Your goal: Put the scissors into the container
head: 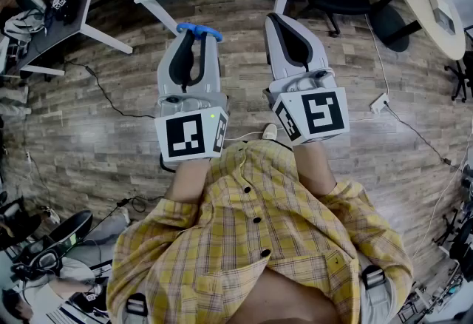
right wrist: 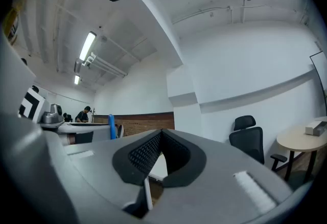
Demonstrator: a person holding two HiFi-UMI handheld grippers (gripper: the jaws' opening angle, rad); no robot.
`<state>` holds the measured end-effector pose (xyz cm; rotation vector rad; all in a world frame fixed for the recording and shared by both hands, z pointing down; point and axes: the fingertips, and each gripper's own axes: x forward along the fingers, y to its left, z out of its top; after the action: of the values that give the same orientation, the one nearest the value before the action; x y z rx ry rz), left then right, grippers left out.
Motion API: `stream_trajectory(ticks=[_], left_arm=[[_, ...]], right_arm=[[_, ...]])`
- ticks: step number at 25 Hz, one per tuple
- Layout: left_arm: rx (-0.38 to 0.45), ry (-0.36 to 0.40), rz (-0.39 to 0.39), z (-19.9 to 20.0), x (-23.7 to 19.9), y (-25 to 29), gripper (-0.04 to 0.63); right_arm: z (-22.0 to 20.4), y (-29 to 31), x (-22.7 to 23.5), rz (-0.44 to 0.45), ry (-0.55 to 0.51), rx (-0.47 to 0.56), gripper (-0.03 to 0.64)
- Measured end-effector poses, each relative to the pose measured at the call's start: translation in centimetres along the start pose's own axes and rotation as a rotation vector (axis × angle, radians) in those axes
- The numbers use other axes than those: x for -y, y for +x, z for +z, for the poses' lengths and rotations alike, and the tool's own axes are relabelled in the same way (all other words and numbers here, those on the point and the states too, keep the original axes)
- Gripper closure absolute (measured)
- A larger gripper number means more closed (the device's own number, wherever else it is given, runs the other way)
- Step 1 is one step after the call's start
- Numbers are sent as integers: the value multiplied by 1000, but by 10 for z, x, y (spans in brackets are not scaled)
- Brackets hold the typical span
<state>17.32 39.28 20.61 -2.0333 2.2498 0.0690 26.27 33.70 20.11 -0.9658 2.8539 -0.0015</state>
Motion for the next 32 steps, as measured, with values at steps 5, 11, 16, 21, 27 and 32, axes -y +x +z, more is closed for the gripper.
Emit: stream_trajectory(ticks=[5, 11, 16, 21, 27, 32], left_arm=[[3, 20, 23, -5, 24, 13, 505], [-9, 34, 56, -12, 56, 31, 505], [-21, 59, 65, -17, 78, 33, 505], [-20, 45, 64, -21, 77, 43, 505], [-29, -5, 28, -39, 66, 72, 505], [-27, -30, 7, -49, 39, 108, 505]], right_arm=[[-3, -5, 28, 27, 52, 18, 612], [-4, -15, 63, 71, 102, 9, 611], [-11, -20, 77, 82, 83, 4, 611], [-20, -10, 79, 72, 106, -15, 611], [-36, 18, 80, 69, 131, -46, 611], [-37, 60, 82, 59, 76, -53, 611]])
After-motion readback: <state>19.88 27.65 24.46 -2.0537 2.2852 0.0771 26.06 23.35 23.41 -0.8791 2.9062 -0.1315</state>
